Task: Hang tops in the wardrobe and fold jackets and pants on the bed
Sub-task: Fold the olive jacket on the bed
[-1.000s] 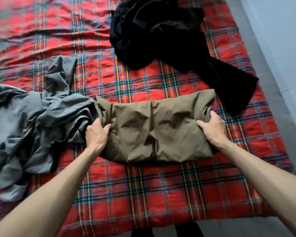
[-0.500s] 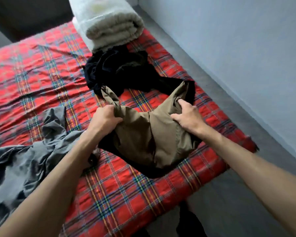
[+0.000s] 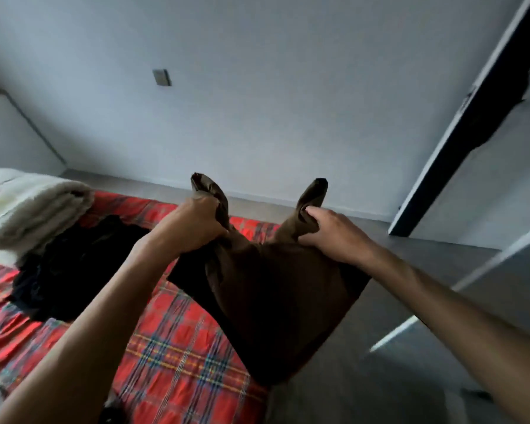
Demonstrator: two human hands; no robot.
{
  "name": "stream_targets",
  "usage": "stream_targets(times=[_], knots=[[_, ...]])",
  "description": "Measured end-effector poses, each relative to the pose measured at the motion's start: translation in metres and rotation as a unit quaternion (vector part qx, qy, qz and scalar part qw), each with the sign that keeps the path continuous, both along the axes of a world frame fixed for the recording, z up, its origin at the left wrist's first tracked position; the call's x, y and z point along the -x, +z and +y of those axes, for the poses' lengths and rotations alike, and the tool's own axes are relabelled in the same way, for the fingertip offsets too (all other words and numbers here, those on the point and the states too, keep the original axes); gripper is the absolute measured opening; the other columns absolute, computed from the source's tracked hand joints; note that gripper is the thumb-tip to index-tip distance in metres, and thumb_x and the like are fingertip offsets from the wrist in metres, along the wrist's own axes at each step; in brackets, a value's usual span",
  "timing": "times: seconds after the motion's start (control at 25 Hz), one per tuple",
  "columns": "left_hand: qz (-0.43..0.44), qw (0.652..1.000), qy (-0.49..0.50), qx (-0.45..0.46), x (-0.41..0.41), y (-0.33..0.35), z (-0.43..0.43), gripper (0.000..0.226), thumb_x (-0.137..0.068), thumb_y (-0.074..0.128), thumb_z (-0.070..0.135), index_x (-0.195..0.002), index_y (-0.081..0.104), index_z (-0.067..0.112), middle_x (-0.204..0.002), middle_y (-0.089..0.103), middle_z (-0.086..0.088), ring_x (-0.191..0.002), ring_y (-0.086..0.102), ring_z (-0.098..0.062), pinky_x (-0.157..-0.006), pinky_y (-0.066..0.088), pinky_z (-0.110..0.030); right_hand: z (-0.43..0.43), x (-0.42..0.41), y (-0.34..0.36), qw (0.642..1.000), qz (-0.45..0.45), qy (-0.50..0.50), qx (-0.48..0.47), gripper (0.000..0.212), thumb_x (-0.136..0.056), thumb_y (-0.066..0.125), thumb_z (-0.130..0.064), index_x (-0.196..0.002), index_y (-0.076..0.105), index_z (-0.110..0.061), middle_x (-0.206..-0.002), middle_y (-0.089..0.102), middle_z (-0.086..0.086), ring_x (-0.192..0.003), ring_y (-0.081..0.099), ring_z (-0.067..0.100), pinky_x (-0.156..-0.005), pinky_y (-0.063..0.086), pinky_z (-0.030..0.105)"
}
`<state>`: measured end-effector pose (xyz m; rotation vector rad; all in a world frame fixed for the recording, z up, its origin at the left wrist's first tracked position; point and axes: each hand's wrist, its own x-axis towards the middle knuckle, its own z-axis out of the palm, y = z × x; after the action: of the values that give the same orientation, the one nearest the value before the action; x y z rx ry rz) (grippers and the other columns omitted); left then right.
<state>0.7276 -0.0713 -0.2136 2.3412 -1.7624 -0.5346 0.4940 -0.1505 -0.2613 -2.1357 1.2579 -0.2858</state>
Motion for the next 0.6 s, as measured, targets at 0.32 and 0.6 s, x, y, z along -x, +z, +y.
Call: stream_targets(times=[0.32, 0.6], knots=[[0.029, 0.960, -0.279, -0.006, 0.255, 0.067, 0.021, 0.021, -0.084, 0.070, 0.030, -0.084, 0.063, 0.011, -0.083, 0.060, -0.002, -0.077, 0.057, -0.014, -0.058, 0.040, -0.024, 0.108, 0.242, 0.080, 0.994, 0.050, -0.091, 0.020, 0.022, -0.087, 0.066, -0.027, -0.104, 0.058, -0.014, -0.098, 0.061, 0.000, -0.090, 0.058, 0.019, -0.078, 0.046, 0.037], [0.134, 0.863, -0.487, 0.001, 0.453, 0.091, 0.048, 0.012, -0.081, 0.074, 0.021, -0.076, 0.066, 0.013, -0.083, 0.064, 0.000, -0.078, 0.064, -0.012, -0.064, 0.047, -0.025, 0.213, 0.443, 0.124, 0.974, 0.129, -0.187, 0.004, 0.035, -0.089, 0.069, -0.027, -0.115, 0.058, -0.006, -0.105, 0.065, 0.009, -0.096, 0.060, 0.021, -0.088, 0.046, 0.042]])
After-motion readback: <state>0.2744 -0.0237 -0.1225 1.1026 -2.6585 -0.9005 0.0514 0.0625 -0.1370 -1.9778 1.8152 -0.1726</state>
